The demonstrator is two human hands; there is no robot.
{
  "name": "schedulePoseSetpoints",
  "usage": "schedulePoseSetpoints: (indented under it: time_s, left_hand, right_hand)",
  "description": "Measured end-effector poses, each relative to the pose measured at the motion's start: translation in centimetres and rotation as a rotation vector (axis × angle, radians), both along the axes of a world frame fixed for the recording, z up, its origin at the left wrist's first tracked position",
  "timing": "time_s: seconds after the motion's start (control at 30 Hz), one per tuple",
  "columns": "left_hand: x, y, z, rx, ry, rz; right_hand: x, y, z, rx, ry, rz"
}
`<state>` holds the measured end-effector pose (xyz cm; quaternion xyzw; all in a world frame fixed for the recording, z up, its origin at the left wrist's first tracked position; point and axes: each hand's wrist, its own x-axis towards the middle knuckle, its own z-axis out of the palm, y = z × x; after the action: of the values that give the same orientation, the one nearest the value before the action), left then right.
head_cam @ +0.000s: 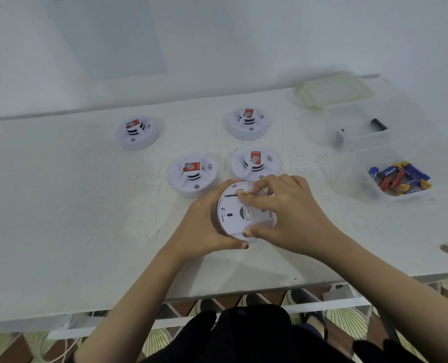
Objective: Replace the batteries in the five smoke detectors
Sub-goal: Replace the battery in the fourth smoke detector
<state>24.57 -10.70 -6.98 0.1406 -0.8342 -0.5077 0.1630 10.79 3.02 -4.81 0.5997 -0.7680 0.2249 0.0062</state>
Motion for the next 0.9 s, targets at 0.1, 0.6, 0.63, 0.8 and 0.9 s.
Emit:
schedulePoseSetpoints:
  time_s: [0.1,0.6,0.63,0.8,0.9]
  left_hand:
    - [0.1,0.0,0.0,0.0,0.003,-0.002]
    - [-0.5,0.2,-0.1,-0.05,-0.024,-0.013]
    - [-0.6,0.2,-0.2,-0.054,-0.019,-0.006]
    - [-0.5,0.6,-0.2,-0.057,0.027,0.022]
    - [-0.3,0.9,-0.2,-0.031,0.062,0.036]
  right_hand:
    - [-0.1,0.0,-0.1,0.006,-0.007,-0.002]
    - [-1.0,0.1,0.0,0.014,-0.053,-0.019]
    - [-1.0,0.1,0.0,0.01,-0.055,-0.018]
    - [-1.4,0.1,0.0,-0.037,-0.059,-0.002]
    - [-1.5,0.3,0.1,-0.078,-0.025,0.041]
